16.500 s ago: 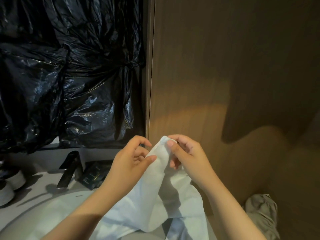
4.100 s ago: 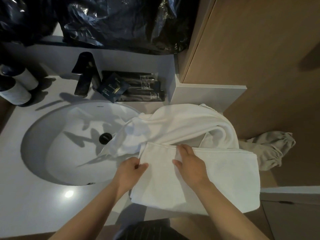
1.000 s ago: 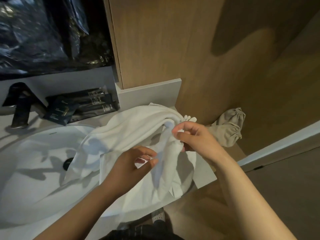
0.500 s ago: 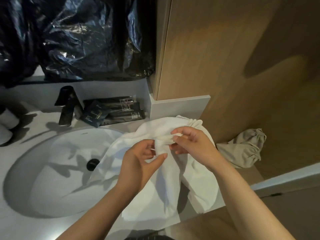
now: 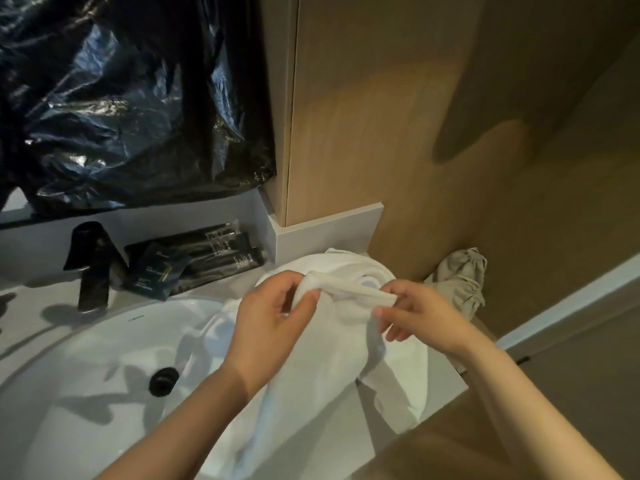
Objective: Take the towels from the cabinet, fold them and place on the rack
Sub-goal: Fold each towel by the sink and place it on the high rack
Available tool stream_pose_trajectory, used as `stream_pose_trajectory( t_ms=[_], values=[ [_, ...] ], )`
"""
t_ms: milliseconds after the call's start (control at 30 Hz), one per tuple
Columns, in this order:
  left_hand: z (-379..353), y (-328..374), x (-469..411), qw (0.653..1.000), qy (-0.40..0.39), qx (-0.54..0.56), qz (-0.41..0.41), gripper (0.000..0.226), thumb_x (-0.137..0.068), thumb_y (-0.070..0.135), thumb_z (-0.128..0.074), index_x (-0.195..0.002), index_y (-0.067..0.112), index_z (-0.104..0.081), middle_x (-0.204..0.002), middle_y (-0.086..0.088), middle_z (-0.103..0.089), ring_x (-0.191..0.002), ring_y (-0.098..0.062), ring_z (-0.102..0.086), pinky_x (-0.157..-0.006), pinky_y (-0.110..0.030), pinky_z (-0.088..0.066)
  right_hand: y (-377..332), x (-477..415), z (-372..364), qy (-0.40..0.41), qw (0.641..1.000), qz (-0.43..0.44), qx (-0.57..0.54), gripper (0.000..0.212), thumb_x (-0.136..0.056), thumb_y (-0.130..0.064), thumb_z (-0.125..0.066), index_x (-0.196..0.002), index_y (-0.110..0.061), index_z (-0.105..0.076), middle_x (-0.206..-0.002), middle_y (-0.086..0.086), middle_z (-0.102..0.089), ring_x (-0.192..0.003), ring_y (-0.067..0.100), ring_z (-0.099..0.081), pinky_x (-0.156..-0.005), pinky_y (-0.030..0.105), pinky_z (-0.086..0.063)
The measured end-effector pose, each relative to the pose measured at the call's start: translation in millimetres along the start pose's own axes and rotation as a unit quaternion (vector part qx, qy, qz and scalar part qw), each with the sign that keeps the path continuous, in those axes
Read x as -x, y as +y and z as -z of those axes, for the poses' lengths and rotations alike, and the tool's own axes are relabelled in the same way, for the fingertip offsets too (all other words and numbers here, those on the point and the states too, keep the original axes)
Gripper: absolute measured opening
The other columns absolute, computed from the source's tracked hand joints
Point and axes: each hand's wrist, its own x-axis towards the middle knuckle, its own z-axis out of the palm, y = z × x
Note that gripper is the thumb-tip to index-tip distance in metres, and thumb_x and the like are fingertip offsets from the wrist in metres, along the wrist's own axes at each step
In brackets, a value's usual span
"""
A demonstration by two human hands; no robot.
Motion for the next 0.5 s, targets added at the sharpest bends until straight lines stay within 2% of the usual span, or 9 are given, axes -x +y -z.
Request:
stream_pose_trajectory(
  t_ms=[67, 133, 233, 300, 367, 500],
  values=[
    [0.0, 9.5, -12.4, 0.999, -0.023, -0.018, -0.036, 0.008, -0.091, 0.036, -0.061, -0.085, 0.031, -0.064, -0.082, 0.013, -0.065, -0.078, -0.012, -0.062, -0.069, -0.032, -0.054, -0.8, 9.1, 8.1, 0.031, 0.999, 0.005, -0.015, 0.016, -0.092, -0.024, -0.068, -0.103, -0.013, -0.064, -0.077, 0.008, -0.075, -0.07, 0.025, -0.072, -0.066, 0.031, -0.058],
    [0.8, 25.0, -25.9, 0.995, -0.023, -0.046, -0.083, 0.012, -0.092, 0.032, -0.062, -0.082, 0.039, -0.06, -0.08, 0.018, -0.063, -0.075, -0.006, -0.059, -0.063, -0.015, -0.045, -6.9, 19.1, 18.0, 0.072, 0.997, 0.033, -0.027, 0.016, -0.092, -0.023, -0.068, -0.099, -0.009, -0.064, -0.076, 0.009, -0.074, -0.069, 0.025, -0.072, -0.066, 0.033, -0.058],
    [9.3, 63.5, -47.9, 0.986, -0.01, -0.085, -0.141, 0.011, -0.091, 0.035, -0.061, -0.081, 0.039, -0.059, -0.081, 0.017, -0.061, -0.073, -0.005, -0.057, -0.059, -0.011, -0.041, -28.5, 33.9, 37.3, 0.147, 0.983, 0.104, -0.043, 0.009, -0.092, -0.018, -0.067, -0.092, -0.009, -0.065, -0.074, 0.008, -0.074, -0.066, 0.024, -0.07, -0.062, 0.034, -0.057],
    [18.0, 96.8, -61.8, 0.98, 0.005, -0.081, -0.181, 0.012, -0.087, 0.043, -0.057, -0.08, 0.034, -0.062, -0.078, 0.012, -0.062, -0.068, -0.007, -0.057, -0.056, -0.014, -0.042, -49.9, 43.4, 55.6, 0.195, 0.966, 0.158, -0.067, 0.004, -0.092, -0.015, -0.066, -0.092, -0.011, -0.066, -0.073, 0.008, -0.074, -0.063, 0.022, -0.069, -0.057, 0.03, -0.055],
    [24.9, 133.0, -73.1, 0.973, 0.023, -0.067, -0.218, 0.023, -0.084, 0.049, -0.054, -0.082, 0.029, -0.065, -0.072, 0.004, -0.062, -0.063, -0.012, -0.057, -0.054, -0.025, -0.044, -74.9, 55.0, 79.0, 0.236, 0.945, 0.209, -0.087, 0.001, -0.092, -0.012, -0.066, -0.092, -0.012, -0.066, -0.073, 0.009, -0.073, -0.062, 0.021, -0.069, -0.055, 0.025, -0.052],
    [30.7, 203.7, -86.7, 0.961, 0.045, -0.05, -0.269, 0.024, -0.085, 0.047, -0.056, -0.084, 0.026, -0.067, -0.074, 0.003, -0.065, -0.067, -0.017, -0.062, -0.06, -0.041, -0.052, -123.8, 83.7, 127.7, 0.308, 0.9, 0.308, -0.024, 0.004, -0.092, -0.018, -0.067, -0.096, -0.02, -0.067, -0.075, -0.001, -0.074, -0.067, 0.015, -0.071, -0.06, 0.02, -0.055]
  ],
)
